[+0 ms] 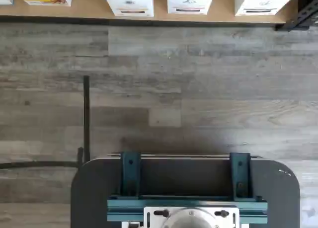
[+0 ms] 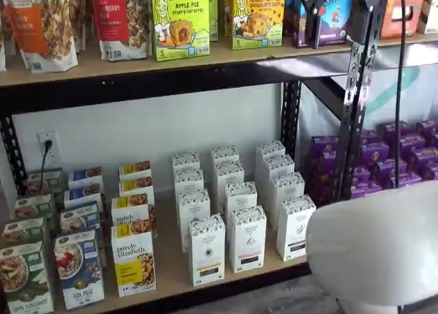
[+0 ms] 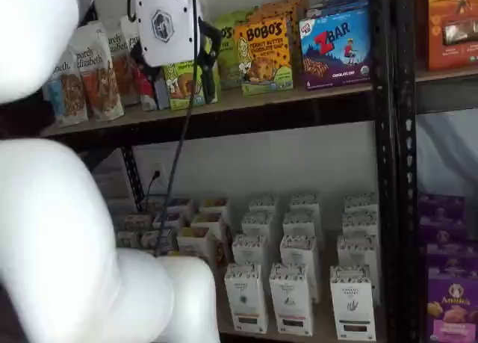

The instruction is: Pick up the white box with a yellow strip in the middle, on the bottom shelf, the fourth box from the left

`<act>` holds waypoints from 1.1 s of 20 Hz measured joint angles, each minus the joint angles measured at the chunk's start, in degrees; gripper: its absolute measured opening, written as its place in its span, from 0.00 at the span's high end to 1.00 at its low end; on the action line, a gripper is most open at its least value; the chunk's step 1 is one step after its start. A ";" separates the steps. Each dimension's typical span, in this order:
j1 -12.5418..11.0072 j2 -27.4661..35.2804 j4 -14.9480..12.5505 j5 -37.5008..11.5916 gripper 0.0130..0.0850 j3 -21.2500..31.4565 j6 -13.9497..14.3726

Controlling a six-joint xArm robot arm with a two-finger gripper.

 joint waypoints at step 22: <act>3.42 -1.73 -0.46 -14.28 0.00 13.97 2.98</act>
